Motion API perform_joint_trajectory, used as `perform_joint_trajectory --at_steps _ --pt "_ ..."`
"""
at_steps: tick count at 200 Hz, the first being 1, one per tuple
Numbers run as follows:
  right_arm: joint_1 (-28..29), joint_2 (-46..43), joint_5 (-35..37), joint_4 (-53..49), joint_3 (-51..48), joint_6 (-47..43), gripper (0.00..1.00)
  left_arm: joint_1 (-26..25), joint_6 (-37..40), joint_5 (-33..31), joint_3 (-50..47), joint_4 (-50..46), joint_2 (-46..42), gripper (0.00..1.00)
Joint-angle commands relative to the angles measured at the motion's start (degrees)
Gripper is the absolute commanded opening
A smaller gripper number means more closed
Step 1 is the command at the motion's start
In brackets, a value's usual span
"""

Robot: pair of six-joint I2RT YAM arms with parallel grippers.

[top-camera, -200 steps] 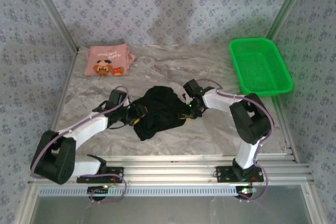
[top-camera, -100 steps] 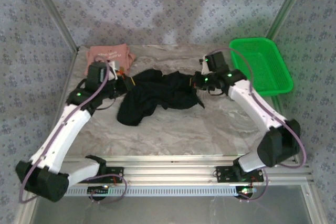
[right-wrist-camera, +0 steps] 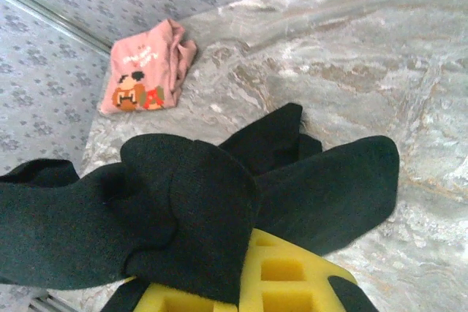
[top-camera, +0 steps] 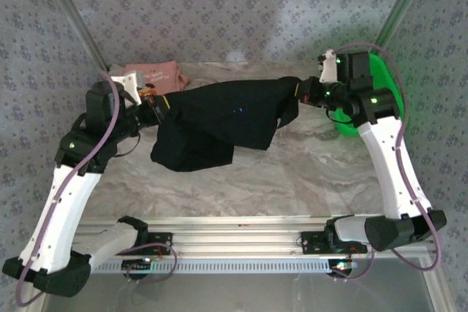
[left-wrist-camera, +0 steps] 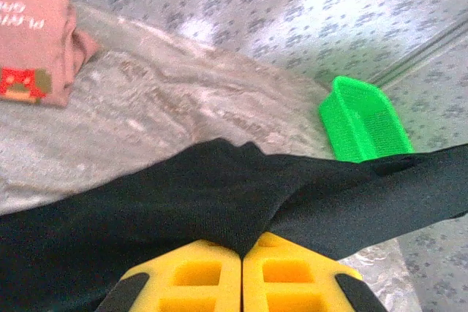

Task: Fold and stack the t-shirts

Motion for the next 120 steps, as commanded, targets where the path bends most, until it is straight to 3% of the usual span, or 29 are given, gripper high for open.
perform_joint_trajectory --at_steps 1,17,57,102,120 --pt "-2.51 -1.97 -0.11 -1.81 3.87 -2.08 0.00 -1.61 3.01 -1.37 3.23 2.77 -0.77 0.07" --pt "-4.84 -1.18 -1.13 -0.55 5.41 -2.36 0.00 -2.08 4.23 -2.61 4.00 3.96 0.96 0.07" --pt "-7.30 5.88 0.43 0.47 16.20 -2.60 0.00 -2.93 7.37 1.95 13.35 12.33 13.33 0.07" --pt "-7.69 15.41 3.91 -2.62 36.06 -3.95 0.00 -3.13 10.93 3.99 36.83 14.58 30.53 0.08" --pt "-6.83 16.40 3.13 -3.18 38.97 -4.46 0.00 -2.92 12.23 3.40 44.33 14.59 35.07 0.08"
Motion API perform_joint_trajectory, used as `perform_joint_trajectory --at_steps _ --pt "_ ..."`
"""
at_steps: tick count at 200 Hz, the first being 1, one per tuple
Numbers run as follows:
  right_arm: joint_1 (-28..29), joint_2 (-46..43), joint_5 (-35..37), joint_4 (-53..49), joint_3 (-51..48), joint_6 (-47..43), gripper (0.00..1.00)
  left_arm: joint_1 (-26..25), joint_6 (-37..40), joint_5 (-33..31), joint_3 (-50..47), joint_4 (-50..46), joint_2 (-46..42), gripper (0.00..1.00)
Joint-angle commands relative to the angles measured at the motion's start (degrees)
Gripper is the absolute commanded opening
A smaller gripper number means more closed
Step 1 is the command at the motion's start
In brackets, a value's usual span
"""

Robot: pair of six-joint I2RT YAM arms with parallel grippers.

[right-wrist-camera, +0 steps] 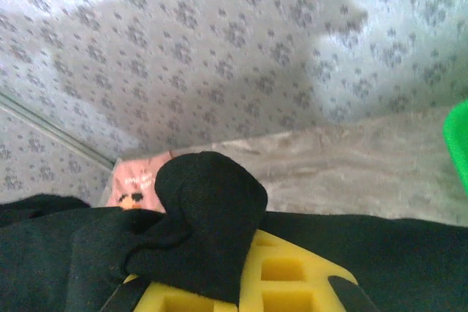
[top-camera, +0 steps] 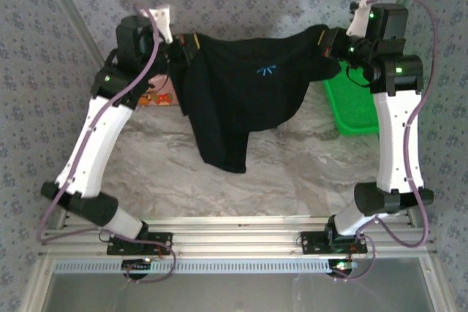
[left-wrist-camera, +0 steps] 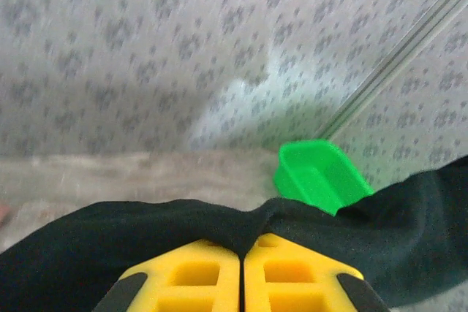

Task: Fold and stack the t-shirts

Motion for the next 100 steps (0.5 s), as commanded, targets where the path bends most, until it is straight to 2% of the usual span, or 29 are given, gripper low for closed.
perform_joint_trajectory --at_steps 1,21,38,55,78,100 --pt "0.66 0.22 0.41 -1.45 5.72 -1.83 0.00 -0.19 3.61 0.92 10.57 4.52 3.07 0.08" --pt "2.15 -0.53 -3.26 -2.74 5.24 -2.59 0.00 1.55 4.20 -0.36 13.87 3.78 5.43 0.08" --pt "5.28 -1.63 -5.39 -5.39 2.68 -4.23 0.00 2.79 5.58 -2.50 9.20 3.05 4.47 0.08" --pt "10.73 -3.84 -6.70 -7.47 -4.33 -4.98 0.00 2.91 6.49 -5.10 -3.04 6.78 -0.02 0.08" --pt "20.55 -5.96 -9.19 -7.14 -17.28 -3.20 0.00 5.88 1.95 -9.43 -28.01 15.00 -8.77 0.09" --pt "28.85 -5.26 -14.04 0.57 -30.90 4.24 0.00 10.34 -2.34 -13.33 -44.90 15.56 -15.21 0.10"
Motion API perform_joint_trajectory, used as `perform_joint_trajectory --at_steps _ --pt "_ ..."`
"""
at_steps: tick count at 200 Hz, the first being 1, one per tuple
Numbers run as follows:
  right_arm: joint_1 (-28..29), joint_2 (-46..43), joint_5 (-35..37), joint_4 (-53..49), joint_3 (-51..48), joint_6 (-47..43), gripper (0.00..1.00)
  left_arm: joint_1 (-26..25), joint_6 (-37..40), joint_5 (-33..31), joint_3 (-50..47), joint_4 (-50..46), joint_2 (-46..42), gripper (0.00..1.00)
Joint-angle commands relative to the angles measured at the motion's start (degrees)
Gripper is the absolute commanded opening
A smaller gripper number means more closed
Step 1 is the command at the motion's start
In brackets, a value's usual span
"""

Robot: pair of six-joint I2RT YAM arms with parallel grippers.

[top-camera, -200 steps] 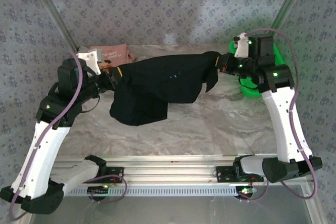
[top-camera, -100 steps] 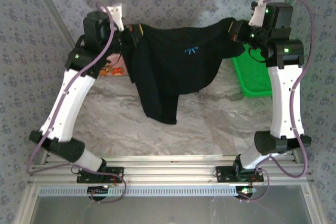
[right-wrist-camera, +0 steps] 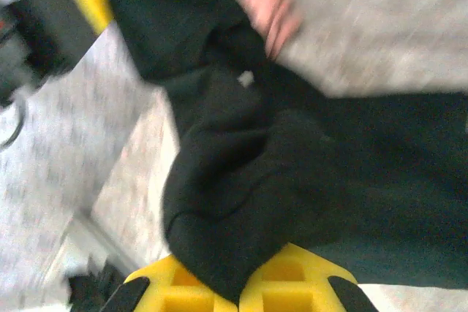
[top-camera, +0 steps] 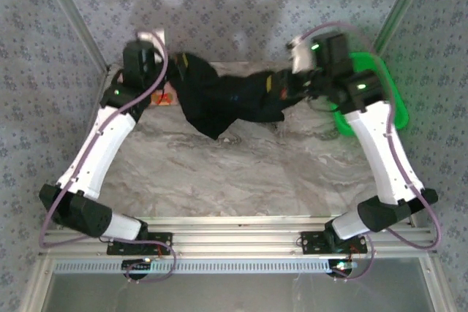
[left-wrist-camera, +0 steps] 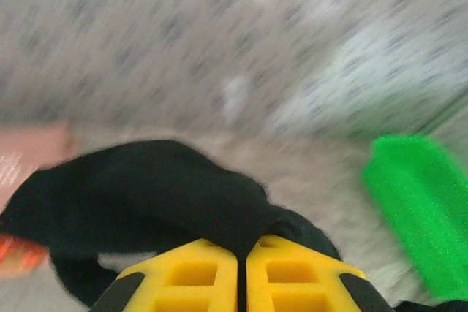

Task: Fold and stack the t-shirts

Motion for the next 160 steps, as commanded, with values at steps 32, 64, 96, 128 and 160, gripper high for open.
perform_joint_trajectory --at_steps 32,64,96,128,160 --pt "14.36 10.75 -11.97 14.26 -19.57 13.31 0.00 10.52 -9.52 -6.54 -28.33 2.36 -11.55 0.15" --pt "16.60 23.43 -15.08 17.68 -15.49 16.37 0.00 17.05 -13.31 -4.79 -34.95 1.38 -17.15 0.28" --pt "16.79 36.83 -17.63 10.73 -2.93 13.36 0.01 17.93 -12.96 -2.86 -32.85 -5.96 -21.58 0.51" --pt "17.74 44.68 -21.20 11.96 3.40 15.03 0.10 12.98 -17.15 -1.65 -32.67 -14.09 -30.42 0.62" --pt "16.84 47.15 -22.56 11.73 7.23 14.93 0.43 6.44 -24.72 -2.79 -33.38 -26.68 -38.33 0.67"
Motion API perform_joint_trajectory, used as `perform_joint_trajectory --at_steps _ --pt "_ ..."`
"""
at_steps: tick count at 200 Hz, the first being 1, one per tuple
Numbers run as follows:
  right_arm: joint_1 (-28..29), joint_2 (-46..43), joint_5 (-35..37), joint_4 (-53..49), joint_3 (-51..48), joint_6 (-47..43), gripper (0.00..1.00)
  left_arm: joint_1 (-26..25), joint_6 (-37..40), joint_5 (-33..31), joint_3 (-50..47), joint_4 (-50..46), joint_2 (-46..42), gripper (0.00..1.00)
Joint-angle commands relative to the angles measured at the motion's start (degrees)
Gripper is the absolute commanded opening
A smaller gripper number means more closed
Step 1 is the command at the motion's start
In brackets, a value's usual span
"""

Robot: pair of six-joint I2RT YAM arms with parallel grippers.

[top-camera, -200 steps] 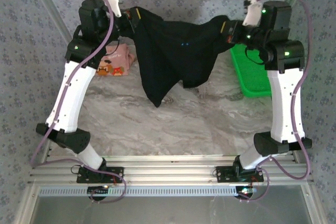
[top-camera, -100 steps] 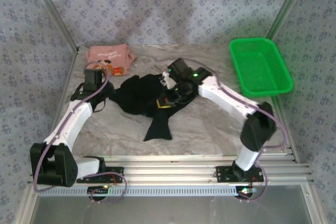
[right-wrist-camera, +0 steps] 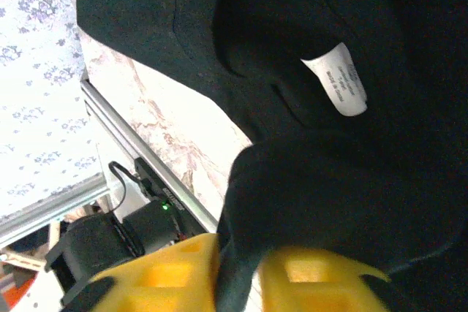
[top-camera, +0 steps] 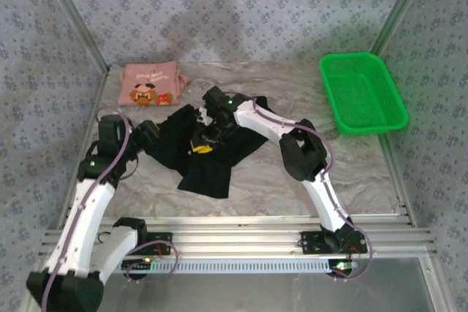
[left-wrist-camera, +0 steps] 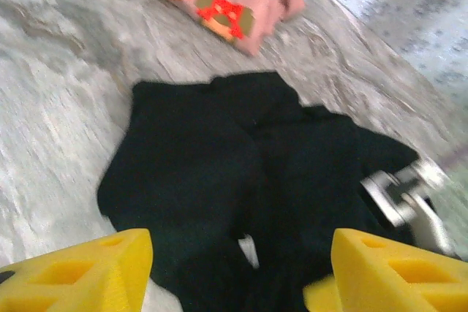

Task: Fold and stack the t-shirts

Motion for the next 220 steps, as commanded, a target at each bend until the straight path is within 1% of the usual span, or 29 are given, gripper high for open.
perform_joint_trajectory --at_steps 1,7,19,30,44,53,58,66,73,86,95,113,132,146,172,194,220 --pt "-0.37 1.17 -3.16 -1.47 3.82 -0.09 0.44 -3.91 -6.86 -0.68 1.32 -12.80 -4.89 0.67" --pt "-0.95 0.77 -3.07 -1.43 4.20 -0.42 0.51 -5.46 -8.10 -1.04 0.95 -14.53 -5.79 0.68" --pt "-2.21 -0.69 -3.12 -1.80 4.32 -0.94 0.61 -8.75 -10.28 -1.81 0.40 -17.51 -6.38 0.68" --pt "-3.67 -2.56 -2.29 -3.16 3.98 -2.54 0.67 -12.06 -11.82 -3.17 0.09 -20.48 -5.65 0.68" --pt "-5.79 -6.70 -0.84 -4.69 1.59 -4.95 0.71 -16.06 -13.87 -4.92 -0.28 -23.21 -4.33 0.68" --pt "-7.34 -10.40 0.58 -5.02 -1.27 -6.14 0.75 -18.53 -15.27 -5.65 -0.87 -23.30 -3.68 0.69" --pt "-8.22 -12.57 1.20 -4.88 -3.05 -6.65 0.84 -20.00 -15.97 -6.03 -1.52 -22.72 -3.46 0.69" --pt "-9.84 -16.41 2.02 -4.37 -6.55 -7.49 0.92 -21.87 -16.71 -6.64 -2.74 -21.42 -2.87 0.69" --pt "-11.26 -19.62 2.77 -4.06 -9.44 -8.44 0.95 -23.45 -16.84 -7.40 -4.00 -20.13 -2.21 0.69" --pt "-13.96 -25.12 4.08 -3.52 -15.44 -10.22 0.96 -26.09 -16.22 -7.79 -7.01 -16.08 -0.84 0.69" --pt "-16.16 -28.37 4.28 -3.03 -19.28 -11.26 0.96 -27.50 -14.80 -6.74 -9.64 -10.30 0.03 0.69" --pt "-20.98 -33.86 3.98 -1.79 -27.08 -11.96 0.97 -28.31 -13.06 -6.29 -14.36 -1.78 1.84 0.69" --pt "-25.18 -37.74 3.76 -1.26 -32.48 -12.65 0.97 -28.36 -11.66 -8.59 -16.88 1.18 3.14 0.69" --pt "-26.68 -40.03 3.54 -0.09 -35.30 -12.74 0.97 -28.30 -11.00 -10.18 -19.04 3.37 3.63 0.69" --pt "-29.34 -40.82 4.36 1.18 -38.69 -12.23 0.96 -28.34 -9.21 -7.34 -22.88 12.17 6.08 0.68" --pt "-31.13 -40.27 4.41 2.15 -39.98 -12.08 0.96 -28.23 -8.37 -5.73 -25.40 16.70 7.57 0.67" --pt "-32.02 -39.53 4.50 2.13 -39.94 -12.80 0.95 -27.17 -9.01 -5.06 -27.08 15.87 7.27 0.66"
